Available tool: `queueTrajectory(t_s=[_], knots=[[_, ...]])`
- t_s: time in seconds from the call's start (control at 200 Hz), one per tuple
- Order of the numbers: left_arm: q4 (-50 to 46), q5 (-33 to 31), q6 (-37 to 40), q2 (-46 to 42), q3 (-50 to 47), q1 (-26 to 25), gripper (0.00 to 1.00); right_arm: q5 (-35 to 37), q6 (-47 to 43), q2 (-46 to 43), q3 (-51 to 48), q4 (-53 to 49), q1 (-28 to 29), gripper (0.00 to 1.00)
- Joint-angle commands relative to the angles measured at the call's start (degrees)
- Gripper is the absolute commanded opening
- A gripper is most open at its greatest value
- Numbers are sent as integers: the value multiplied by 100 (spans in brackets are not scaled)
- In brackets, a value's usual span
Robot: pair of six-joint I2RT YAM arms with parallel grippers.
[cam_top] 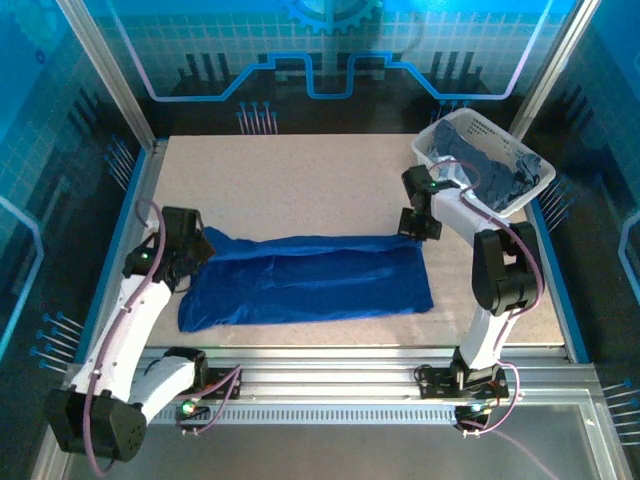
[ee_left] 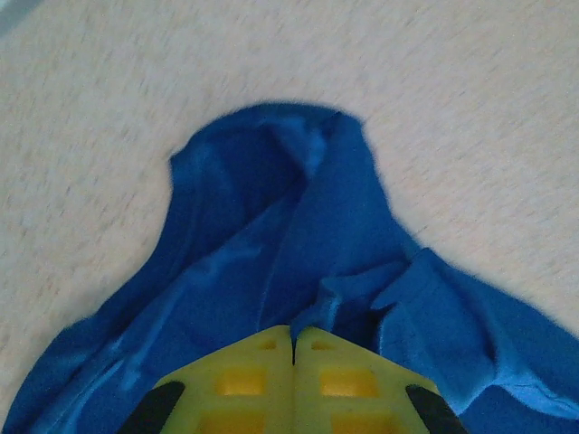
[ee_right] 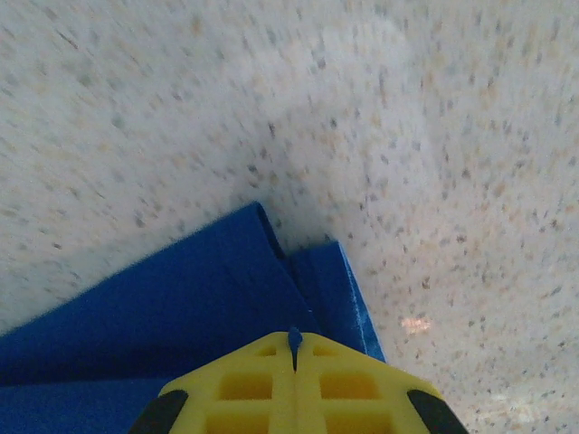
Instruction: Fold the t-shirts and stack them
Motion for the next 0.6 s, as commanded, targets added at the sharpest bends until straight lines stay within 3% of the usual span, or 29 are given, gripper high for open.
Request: queueTrajectory(t_s=[0.0, 0.235, 0.595], knots=[[-577, -233, -658, -230, -342, -49, 0, -70, 199, -166, -288, 113, 68, 0], [-649, -190, -891, -322, -584, -60, 0, 72, 191, -140, -255, -42, 64, 0], [-1340, -459, -980, -553, -231, -106, 0, 424, 110, -837, -250, -490, 81, 0]])
